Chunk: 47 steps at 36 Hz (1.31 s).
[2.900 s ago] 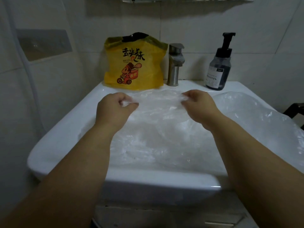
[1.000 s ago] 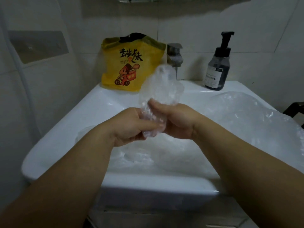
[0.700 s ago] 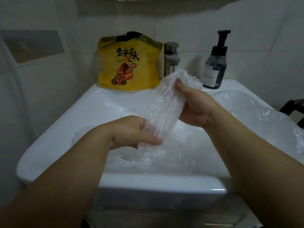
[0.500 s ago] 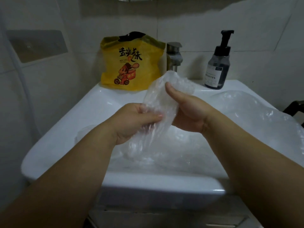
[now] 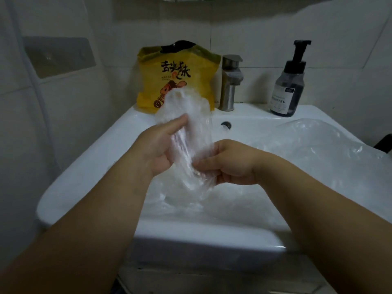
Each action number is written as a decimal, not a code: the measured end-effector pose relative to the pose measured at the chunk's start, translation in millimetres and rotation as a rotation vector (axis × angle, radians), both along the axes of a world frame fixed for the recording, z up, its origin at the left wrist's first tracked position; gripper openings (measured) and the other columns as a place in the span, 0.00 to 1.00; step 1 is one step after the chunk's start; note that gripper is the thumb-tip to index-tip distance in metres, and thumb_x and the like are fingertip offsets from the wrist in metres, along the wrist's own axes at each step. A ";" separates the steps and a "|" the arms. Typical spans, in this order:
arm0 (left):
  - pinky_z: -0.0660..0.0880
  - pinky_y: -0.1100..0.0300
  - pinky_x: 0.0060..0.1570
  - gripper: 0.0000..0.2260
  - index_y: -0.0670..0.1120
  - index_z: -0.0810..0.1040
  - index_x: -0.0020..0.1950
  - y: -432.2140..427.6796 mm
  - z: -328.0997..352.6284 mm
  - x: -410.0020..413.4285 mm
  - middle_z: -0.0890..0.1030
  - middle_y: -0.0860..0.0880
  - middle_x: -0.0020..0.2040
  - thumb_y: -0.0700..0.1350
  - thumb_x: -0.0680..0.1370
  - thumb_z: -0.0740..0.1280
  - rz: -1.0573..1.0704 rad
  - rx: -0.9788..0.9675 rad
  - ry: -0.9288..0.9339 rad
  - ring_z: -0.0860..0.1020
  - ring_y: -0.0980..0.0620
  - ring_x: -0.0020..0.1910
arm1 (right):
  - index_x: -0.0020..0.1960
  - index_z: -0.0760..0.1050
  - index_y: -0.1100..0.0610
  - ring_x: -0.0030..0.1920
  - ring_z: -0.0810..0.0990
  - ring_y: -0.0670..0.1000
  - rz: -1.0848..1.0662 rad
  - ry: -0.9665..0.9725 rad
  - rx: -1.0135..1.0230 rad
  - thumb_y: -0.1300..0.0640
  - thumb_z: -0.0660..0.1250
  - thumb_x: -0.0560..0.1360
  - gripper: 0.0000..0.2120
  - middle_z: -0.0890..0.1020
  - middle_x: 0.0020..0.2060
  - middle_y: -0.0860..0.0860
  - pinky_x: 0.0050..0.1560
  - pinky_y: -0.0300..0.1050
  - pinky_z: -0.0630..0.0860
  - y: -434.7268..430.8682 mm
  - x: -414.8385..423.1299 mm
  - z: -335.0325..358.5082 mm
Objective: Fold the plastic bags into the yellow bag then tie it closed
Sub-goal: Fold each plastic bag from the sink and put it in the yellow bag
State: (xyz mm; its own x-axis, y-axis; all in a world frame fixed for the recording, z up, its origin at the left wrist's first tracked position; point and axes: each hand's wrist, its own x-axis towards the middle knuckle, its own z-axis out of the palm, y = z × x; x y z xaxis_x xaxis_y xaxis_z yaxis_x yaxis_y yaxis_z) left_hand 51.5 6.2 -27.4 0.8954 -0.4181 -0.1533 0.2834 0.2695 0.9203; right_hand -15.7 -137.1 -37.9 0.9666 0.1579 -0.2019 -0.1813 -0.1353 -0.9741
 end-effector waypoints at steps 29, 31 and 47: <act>0.78 0.66 0.28 0.08 0.41 0.79 0.55 11.8 -7.9 12.5 0.82 0.46 0.41 0.35 0.76 0.69 0.122 0.096 0.194 0.81 0.55 0.28 | 0.57 0.81 0.51 0.69 0.65 0.44 -0.090 -0.815 -0.660 0.59 0.72 0.73 0.13 0.70 0.70 0.49 0.67 0.38 0.61 12.2 -7.7 4.6; 0.79 0.66 0.32 0.13 0.38 0.78 0.58 11.2 -8.4 11.8 0.83 0.43 0.47 0.31 0.74 0.69 0.085 0.124 0.068 0.82 0.55 0.34 | 0.50 0.83 0.53 0.48 0.75 0.34 -0.075 -0.764 -0.547 0.58 0.71 0.74 0.06 0.82 0.47 0.38 0.53 0.29 0.68 13.7 -9.3 7.1; 0.80 0.63 0.39 0.17 0.45 0.80 0.50 2.8 -5.9 -11.8 0.84 0.46 0.48 0.25 0.74 0.63 -0.297 0.289 -0.287 0.83 0.52 0.46 | 0.53 0.73 0.56 0.47 0.81 0.53 -0.524 -0.458 -0.305 0.48 0.71 0.72 0.16 0.81 0.48 0.54 0.47 0.47 0.79 -3.1 1.8 10.1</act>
State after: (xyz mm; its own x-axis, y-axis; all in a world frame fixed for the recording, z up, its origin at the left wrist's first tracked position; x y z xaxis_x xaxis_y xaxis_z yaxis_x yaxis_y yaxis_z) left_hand 39.6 9.0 -33.3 0.7670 -0.6383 -0.0653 0.0334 -0.0618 0.9975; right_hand -13.9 -140.2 -27.8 0.8975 -0.3437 0.2762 0.1171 -0.4182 -0.9008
